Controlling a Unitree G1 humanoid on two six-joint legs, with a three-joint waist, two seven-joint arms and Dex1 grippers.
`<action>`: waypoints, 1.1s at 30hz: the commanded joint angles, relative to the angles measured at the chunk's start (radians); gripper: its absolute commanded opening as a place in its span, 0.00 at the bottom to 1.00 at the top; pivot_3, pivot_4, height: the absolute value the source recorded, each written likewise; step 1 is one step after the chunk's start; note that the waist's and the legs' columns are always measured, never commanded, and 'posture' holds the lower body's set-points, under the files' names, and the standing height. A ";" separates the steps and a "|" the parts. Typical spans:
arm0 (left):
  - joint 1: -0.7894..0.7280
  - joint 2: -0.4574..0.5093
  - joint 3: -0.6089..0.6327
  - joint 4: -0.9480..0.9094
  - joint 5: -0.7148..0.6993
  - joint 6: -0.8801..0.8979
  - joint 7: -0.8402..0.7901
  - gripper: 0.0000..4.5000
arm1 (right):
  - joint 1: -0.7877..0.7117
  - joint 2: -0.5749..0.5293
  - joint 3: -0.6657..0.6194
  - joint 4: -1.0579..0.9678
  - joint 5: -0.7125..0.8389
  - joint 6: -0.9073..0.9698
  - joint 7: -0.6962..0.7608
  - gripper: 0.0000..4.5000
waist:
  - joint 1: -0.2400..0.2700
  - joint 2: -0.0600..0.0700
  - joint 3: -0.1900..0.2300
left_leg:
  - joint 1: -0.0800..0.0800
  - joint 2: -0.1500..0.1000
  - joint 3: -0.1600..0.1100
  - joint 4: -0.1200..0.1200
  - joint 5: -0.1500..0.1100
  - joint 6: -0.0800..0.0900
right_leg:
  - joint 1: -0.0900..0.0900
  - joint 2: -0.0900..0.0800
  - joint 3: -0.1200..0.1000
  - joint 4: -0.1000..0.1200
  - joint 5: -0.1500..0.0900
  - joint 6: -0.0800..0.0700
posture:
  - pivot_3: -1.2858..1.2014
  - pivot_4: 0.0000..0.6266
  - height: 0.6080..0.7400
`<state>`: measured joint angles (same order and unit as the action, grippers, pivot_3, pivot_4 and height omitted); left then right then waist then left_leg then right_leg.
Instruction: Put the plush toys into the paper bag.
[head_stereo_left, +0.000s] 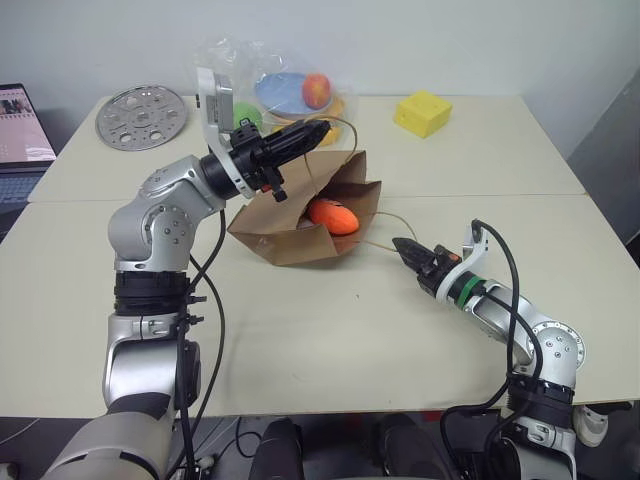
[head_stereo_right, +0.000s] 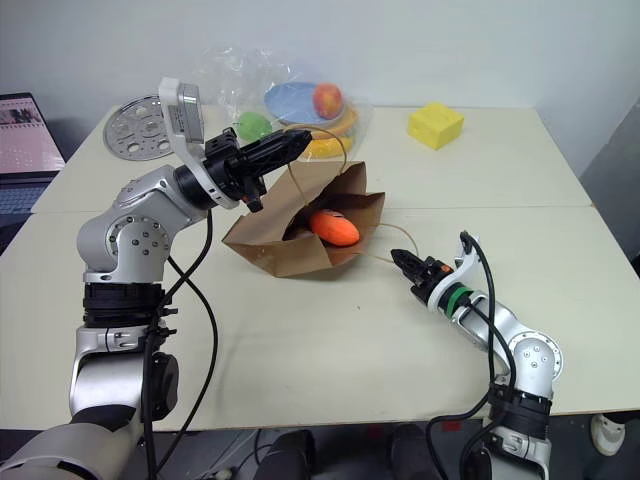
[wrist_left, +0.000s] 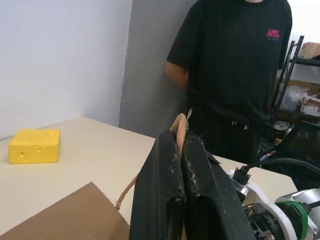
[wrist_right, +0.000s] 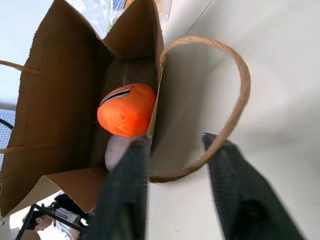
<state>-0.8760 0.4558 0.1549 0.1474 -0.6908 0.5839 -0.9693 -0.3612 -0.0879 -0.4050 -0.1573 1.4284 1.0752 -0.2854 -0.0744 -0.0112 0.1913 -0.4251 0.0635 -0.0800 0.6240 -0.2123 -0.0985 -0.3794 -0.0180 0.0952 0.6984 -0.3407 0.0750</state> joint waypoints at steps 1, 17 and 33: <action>-0.012 0.009 0.010 -0.042 -0.007 -0.002 0.005 0.00 | 0.006 -0.021 0.013 -0.015 0.031 -0.031 0.009 0.11 | 0.000 0.000 0.000 | 0.000 0.000 0.000 0.000 0.000 0.000 | 0.000 0.000 0.000 0.000 0.000 0.000 | 0.52 0.24 1.00; -0.020 0.029 0.003 -0.065 -0.008 0.019 0.004 0.00 | -0.318 -0.138 0.157 -0.149 0.230 -0.119 -0.057 0.01 | -0.009 0.000 0.000 | 0.000 0.000 0.000 0.000 0.000 0.000 | 0.000 0.000 0.000 0.001 0.000 0.000 | 0.52 0.24 1.00; -0.047 0.022 0.014 -0.025 -0.007 0.007 0.025 0.00 | -0.406 -0.105 0.290 -0.132 0.226 -0.205 -0.066 0.01 | -0.007 0.000 0.000 | -0.001 0.000 -0.001 0.000 0.000 0.000 | -0.001 0.000 -0.001 0.000 0.000 0.000 | 0.52 0.24 1.00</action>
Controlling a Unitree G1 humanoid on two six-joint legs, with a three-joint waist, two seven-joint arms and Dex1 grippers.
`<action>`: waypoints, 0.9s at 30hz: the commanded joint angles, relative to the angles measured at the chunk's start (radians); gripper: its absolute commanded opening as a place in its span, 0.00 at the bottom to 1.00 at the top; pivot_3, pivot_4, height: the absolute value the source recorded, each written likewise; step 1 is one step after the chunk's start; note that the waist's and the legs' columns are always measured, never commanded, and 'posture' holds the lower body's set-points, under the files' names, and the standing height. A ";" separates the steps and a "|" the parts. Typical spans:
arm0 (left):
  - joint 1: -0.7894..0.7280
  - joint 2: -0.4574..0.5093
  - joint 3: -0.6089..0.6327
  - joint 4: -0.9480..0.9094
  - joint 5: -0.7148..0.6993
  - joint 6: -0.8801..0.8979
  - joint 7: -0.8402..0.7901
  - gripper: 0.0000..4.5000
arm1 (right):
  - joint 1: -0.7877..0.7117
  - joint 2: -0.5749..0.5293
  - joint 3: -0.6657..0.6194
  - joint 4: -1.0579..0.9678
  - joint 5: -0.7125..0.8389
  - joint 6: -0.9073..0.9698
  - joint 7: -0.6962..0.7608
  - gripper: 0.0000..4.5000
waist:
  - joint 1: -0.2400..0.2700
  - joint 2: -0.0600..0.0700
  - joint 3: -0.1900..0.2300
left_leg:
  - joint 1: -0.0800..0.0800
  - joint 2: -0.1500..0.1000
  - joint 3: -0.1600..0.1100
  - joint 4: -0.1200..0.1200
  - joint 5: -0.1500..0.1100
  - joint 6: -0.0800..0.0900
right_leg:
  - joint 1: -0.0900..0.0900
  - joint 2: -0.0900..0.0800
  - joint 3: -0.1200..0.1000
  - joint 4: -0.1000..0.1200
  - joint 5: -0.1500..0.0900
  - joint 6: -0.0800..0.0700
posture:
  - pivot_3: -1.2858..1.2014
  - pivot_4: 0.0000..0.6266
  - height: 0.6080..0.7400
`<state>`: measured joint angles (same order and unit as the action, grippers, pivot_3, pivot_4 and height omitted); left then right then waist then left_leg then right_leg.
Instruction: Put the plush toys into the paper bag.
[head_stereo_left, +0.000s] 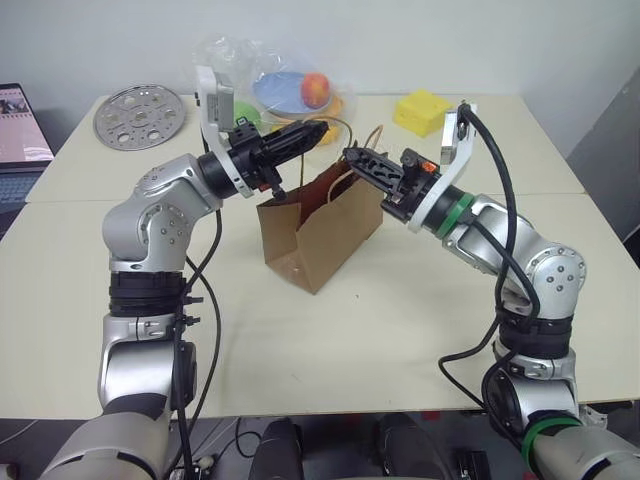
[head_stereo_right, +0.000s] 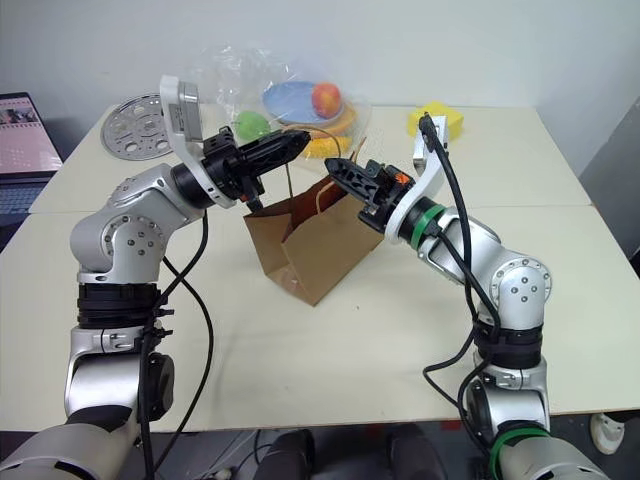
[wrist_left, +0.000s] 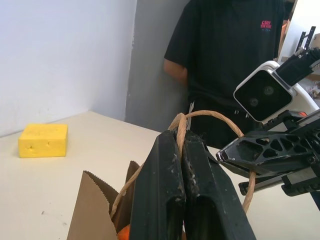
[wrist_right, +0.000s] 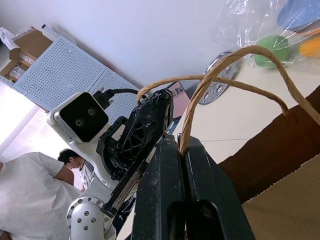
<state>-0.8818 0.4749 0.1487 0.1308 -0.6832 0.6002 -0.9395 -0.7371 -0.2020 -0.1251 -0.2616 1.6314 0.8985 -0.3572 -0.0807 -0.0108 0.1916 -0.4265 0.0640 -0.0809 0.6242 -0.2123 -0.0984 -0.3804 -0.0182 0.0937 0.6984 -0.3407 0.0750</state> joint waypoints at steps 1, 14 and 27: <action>-0.038 0.004 0.016 -0.004 -0.012 -0.009 -0.010 0.00 | -0.031 0.007 0.013 -0.026 0.013 -0.027 0.013 0.01 | 0.000 0.000 0.000 | 0.000 0.000 0.000 0.000 0.000 0.000 | 0.000 0.000 0.000 0.000 0.000 0.000 | 0.52 0.24 1.00; 0.079 0.046 -0.001 -0.015 0.055 -0.035 -0.026 0.14 | 0.053 -0.027 0.090 -0.019 -0.196 0.007 0.152 0.29 | 0.000 0.000 0.000 | 0.000 0.000 0.000 0.000 0.000 0.000 | 0.000 0.000 0.000 0.000 0.000 0.000 | 0.52 0.24 1.00; 0.329 0.274 0.169 -0.450 -0.074 0.138 0.074 0.99 | 0.083 -0.254 0.034 -0.120 0.072 0.104 0.215 1.00 | 0.000 0.000 0.000 | 0.000 0.001 0.001 -0.001 0.000 0.000 | 0.000 0.000 0.001 -0.001 0.000 0.000 | 0.52 0.24 1.00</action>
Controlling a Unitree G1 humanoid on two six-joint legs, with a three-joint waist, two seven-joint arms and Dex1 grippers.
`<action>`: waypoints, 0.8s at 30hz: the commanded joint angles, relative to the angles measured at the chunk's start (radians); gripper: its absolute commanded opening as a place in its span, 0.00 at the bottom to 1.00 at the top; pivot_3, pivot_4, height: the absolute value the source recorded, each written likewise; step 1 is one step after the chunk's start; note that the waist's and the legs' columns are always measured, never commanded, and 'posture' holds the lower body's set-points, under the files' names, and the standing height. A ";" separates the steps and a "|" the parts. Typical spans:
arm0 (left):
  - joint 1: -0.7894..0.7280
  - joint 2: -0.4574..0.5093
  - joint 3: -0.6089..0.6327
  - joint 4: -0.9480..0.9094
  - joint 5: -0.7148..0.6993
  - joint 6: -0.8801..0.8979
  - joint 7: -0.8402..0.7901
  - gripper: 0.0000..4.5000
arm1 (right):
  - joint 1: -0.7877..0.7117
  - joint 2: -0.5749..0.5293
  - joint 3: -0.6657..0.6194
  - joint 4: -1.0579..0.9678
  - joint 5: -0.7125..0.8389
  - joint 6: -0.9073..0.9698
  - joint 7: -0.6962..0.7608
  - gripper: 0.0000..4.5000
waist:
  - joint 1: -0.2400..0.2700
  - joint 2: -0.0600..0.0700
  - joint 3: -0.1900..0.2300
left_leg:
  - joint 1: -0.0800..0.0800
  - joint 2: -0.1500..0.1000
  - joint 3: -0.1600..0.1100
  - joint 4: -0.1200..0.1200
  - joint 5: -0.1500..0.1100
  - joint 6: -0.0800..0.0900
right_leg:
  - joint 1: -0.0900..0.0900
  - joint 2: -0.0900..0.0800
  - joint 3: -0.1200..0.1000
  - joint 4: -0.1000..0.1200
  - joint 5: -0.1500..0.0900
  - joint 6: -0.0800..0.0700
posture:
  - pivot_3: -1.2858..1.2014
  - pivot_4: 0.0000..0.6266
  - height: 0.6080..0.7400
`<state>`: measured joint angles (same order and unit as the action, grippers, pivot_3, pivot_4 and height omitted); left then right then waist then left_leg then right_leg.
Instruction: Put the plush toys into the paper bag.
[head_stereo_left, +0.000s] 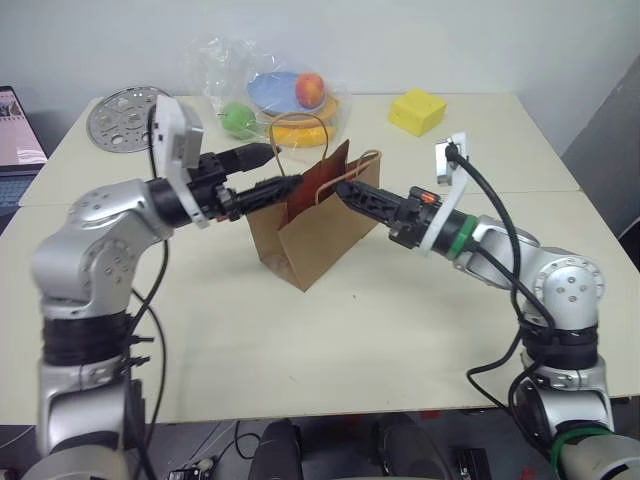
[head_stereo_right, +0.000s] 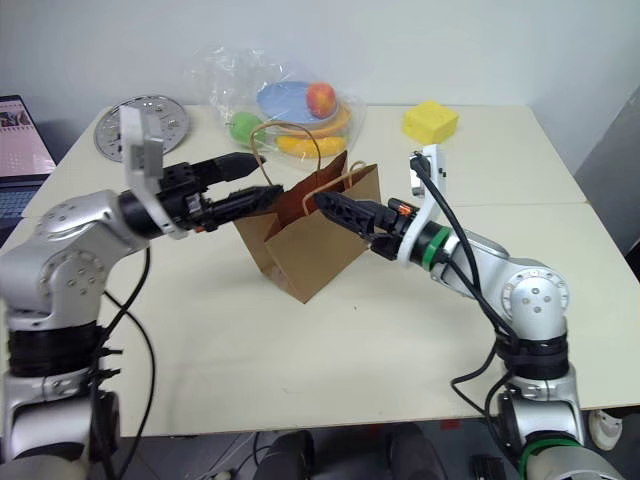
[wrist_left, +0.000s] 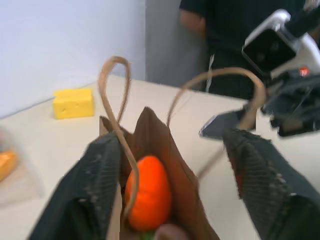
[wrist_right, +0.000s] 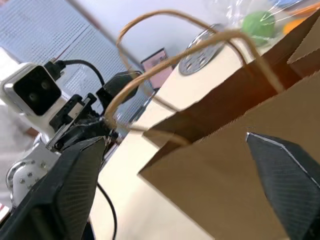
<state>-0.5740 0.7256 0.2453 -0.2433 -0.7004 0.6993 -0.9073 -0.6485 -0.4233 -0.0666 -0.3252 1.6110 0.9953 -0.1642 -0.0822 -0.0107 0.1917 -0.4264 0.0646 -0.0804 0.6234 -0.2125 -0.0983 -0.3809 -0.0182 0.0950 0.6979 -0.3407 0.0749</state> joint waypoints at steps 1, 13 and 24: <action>0.054 0.022 0.092 -0.100 -0.047 0.036 0.072 1.00 | -0.005 -0.051 -0.023 -0.060 0.111 0.006 0.019 1.00 | 0.002 0.000 0.000 | 0.000 0.000 0.000 0.001 0.000 0.000 | 0.000 0.000 0.000 0.000 0.000 0.000 | 0.52 0.24 1.00; 0.443 -0.179 0.086 -0.304 0.057 -0.197 0.212 1.00 | -0.163 -0.162 0.045 0.004 0.170 0.025 0.099 1.00 | 0.025 -0.001 0.000 | 0.001 0.000 0.001 0.003 0.000 0.000 | 0.001 0.000 0.002 0.000 0.000 0.000 | 0.52 0.24 1.00; 0.371 -0.253 -0.042 -0.146 0.215 -0.409 0.239 1.00 | -0.214 -0.169 0.072 -0.017 0.221 0.008 0.071 1.00 | 0.048 -0.002 0.000 | 0.000 0.000 0.002 0.004 0.000 0.000 | 0.001 0.000 0.002 0.000 0.000 0.000 | 0.52 0.24 1.00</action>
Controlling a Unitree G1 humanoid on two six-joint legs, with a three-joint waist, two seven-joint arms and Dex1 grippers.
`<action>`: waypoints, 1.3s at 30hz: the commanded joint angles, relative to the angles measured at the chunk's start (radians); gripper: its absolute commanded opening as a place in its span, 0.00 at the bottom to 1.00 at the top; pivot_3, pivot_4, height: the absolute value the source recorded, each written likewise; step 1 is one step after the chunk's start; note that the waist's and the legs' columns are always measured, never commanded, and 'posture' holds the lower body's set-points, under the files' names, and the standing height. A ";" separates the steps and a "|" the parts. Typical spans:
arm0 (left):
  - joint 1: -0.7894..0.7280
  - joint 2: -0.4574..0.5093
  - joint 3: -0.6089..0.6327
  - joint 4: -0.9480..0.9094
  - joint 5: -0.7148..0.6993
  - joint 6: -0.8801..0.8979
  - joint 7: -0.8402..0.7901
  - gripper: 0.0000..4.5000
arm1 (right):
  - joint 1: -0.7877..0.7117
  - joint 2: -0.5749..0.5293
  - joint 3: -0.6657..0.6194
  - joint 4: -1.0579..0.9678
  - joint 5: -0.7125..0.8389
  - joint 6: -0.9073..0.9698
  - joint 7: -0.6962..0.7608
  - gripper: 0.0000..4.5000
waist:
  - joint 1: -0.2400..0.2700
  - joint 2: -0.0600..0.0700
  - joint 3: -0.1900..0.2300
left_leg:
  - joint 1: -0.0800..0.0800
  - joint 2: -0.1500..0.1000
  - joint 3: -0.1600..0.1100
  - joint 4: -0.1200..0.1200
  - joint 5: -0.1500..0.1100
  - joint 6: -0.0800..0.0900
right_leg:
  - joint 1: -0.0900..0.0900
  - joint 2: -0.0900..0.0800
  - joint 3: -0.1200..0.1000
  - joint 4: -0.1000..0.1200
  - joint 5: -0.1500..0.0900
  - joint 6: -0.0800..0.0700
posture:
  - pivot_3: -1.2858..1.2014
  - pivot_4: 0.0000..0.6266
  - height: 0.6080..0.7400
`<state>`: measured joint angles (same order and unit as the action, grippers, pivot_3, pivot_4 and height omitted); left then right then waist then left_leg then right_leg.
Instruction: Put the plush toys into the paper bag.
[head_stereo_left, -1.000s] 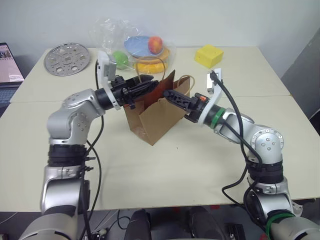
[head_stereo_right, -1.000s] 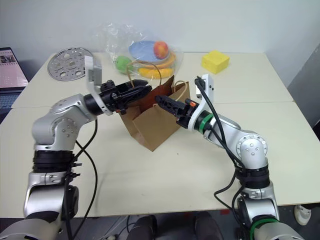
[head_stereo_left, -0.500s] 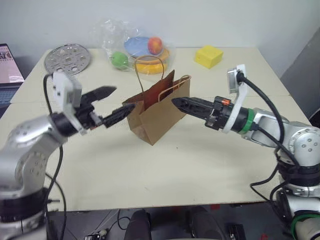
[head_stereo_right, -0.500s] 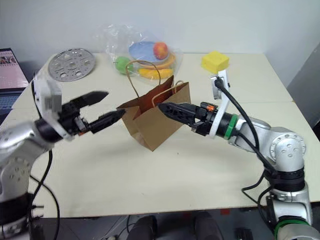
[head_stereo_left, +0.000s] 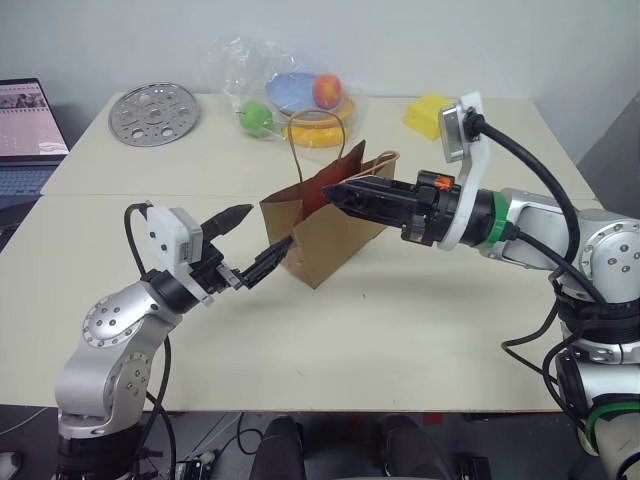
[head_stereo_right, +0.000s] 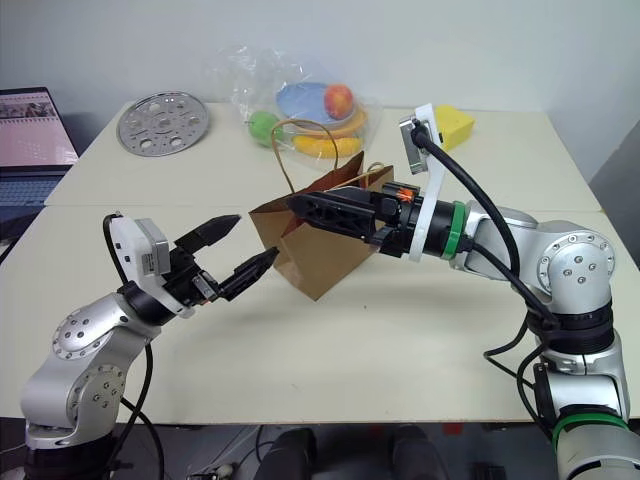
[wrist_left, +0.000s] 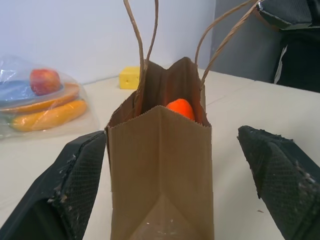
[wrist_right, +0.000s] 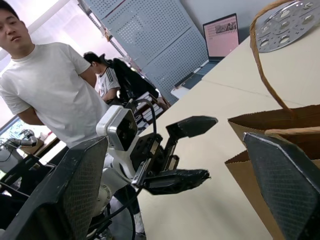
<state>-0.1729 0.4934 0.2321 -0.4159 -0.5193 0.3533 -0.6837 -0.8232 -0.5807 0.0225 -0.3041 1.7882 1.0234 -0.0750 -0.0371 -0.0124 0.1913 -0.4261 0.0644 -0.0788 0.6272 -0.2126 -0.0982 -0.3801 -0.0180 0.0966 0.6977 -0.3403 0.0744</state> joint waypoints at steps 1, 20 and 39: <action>-0.038 -0.031 -0.038 0.041 0.040 -0.074 0.016 1.00 | -0.041 -0.023 -0.021 -0.041 0.043 -0.017 -0.019 1.00 | 0.004 0.000 0.000 | 0.000 0.000 0.000 0.000 0.000 0.000 | 0.000 0.000 0.000 0.000 0.000 0.000 | 0.52 0.24 1.00; -0.127 -0.084 -0.126 0.214 0.067 -0.120 -0.004 1.00 | -0.011 -0.251 0.025 -0.272 -0.580 -0.029 0.450 1.00 | 0.006 0.000 0.000 | 0.000 0.000 0.000 0.000 0.000 0.000 | 0.000 0.000 0.000 -0.001 0.000 0.000 | 0.52 0.24 1.00; -0.139 -0.078 -0.132 0.255 0.056 -0.106 -0.038 0.01 | 0.015 -0.208 -0.037 -0.262 -0.590 0.030 0.434 1.00 | 0.006 0.000 0.000 | 0.000 0.000 0.000 0.000 0.000 0.000 | 0.000 0.000 -0.001 -0.001 0.000 0.000 | 0.52 0.24 1.00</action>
<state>-0.3076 0.4084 0.0958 -0.1509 -0.4528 0.2510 -0.7124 -0.8041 -0.7811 0.0204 -0.5471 1.1995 1.0555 0.3631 -0.0313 -0.0125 0.1913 -0.4264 0.0643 -0.0792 0.6270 -0.2126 -0.0982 -0.3800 -0.0182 0.0959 0.6972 -0.3403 0.0745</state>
